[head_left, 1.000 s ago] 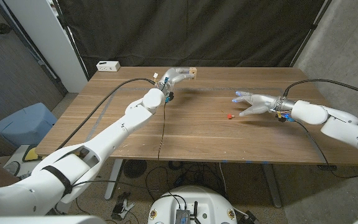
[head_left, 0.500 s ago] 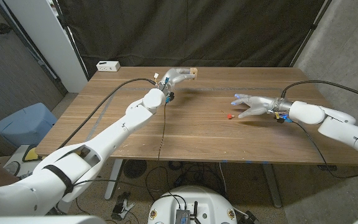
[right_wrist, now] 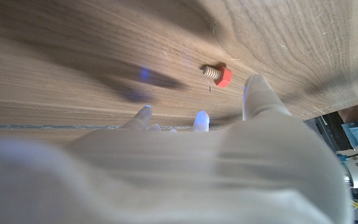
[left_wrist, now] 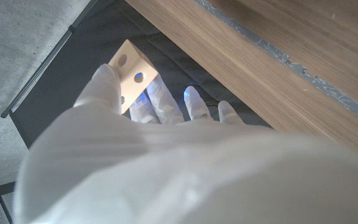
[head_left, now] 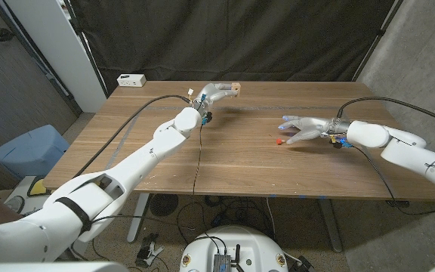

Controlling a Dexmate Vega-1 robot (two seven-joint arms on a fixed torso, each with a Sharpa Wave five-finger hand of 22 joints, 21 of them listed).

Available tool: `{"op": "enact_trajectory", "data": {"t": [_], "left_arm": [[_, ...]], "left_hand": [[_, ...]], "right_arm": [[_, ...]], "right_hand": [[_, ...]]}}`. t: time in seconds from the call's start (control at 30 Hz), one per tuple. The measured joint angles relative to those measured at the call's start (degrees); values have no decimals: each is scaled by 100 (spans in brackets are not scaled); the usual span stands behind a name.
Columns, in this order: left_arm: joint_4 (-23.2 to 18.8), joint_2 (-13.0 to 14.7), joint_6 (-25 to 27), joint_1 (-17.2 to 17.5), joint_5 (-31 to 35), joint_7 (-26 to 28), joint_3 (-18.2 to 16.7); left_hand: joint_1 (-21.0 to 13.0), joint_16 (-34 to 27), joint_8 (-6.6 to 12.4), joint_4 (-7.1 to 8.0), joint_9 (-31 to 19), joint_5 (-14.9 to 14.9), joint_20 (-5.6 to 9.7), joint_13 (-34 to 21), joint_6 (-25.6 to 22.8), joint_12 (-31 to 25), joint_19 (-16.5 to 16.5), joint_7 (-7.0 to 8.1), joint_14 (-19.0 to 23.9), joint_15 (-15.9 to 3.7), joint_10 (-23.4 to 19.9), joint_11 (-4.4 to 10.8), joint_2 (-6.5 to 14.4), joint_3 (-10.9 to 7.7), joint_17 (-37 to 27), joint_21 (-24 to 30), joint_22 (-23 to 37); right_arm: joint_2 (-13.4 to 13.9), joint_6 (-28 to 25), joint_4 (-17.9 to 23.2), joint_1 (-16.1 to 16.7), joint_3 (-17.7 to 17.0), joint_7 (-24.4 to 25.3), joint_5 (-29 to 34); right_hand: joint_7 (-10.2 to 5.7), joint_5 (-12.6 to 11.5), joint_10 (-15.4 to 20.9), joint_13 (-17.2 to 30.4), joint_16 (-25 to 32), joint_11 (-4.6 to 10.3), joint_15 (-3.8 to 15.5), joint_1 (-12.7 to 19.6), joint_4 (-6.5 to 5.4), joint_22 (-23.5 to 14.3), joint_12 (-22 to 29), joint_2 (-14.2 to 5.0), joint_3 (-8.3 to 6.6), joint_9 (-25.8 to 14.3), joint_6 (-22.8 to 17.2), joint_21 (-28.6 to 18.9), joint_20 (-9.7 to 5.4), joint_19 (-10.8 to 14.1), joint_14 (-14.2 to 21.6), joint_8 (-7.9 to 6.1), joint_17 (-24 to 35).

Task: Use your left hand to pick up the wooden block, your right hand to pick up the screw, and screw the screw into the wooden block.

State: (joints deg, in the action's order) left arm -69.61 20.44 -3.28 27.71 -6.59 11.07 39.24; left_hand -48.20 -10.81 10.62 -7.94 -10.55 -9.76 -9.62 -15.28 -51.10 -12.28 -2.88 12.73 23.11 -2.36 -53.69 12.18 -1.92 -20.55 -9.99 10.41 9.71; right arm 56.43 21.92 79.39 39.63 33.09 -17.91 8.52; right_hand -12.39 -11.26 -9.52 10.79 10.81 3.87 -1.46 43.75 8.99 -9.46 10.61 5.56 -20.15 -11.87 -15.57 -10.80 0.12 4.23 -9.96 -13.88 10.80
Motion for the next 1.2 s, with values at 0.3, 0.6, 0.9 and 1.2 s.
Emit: {"op": "enact_trajectory", "data": {"t": [0.3,0.6,0.9,1.2], "left_arm": [[171,-44,-102,-55,-9,-43,14],[321,-80,-198,-112,-46,-99,17],[503,-124,-273,-183,-79,-163,32],[649,-165,-348,-238,-101,-221,44]], "left_hand": [[14,0,0,-1,1,5,0,-5,1,0,0,1,0,0,0,0,14,1,0,0,0],[14,0,0,-2,3,6,0,-4,1,0,0,1,0,0,0,0,13,3,0,0,0],[15,0,0,-9,4,11,0,-4,-22,0,0,-22,0,0,0,0,15,9,0,0,0],[36,-22,0,-15,1,12,0,12,-22,0,0,-22,0,0,0,0,36,15,0,0,0]], "right_arm": [[13,-298,231,-9,52,14,211],[2,-517,383,-58,122,65,433],[-26,-665,474,-88,186,95,597],[-17,-854,650,-61,215,138,744]], "right_hand": [[-9,0,31,0,27,-31,1,-19,0,0,21,18,0,-27,-95,0,29,29,1,-54,0],[5,0,84,0,27,-40,2,-18,0,0,42,17,0,-27,-230,-24,9,90,1,-118,-1],[-11,0,126,0,72,-1,3,-17,0,0,42,16,0,-54,-399,-24,20,142,66,-182,-1],[-14,0,168,0,72,-37,2,14,0,0,65,-15,-1,-53,-501,-24,-11,215,110,-224,-1]]}}
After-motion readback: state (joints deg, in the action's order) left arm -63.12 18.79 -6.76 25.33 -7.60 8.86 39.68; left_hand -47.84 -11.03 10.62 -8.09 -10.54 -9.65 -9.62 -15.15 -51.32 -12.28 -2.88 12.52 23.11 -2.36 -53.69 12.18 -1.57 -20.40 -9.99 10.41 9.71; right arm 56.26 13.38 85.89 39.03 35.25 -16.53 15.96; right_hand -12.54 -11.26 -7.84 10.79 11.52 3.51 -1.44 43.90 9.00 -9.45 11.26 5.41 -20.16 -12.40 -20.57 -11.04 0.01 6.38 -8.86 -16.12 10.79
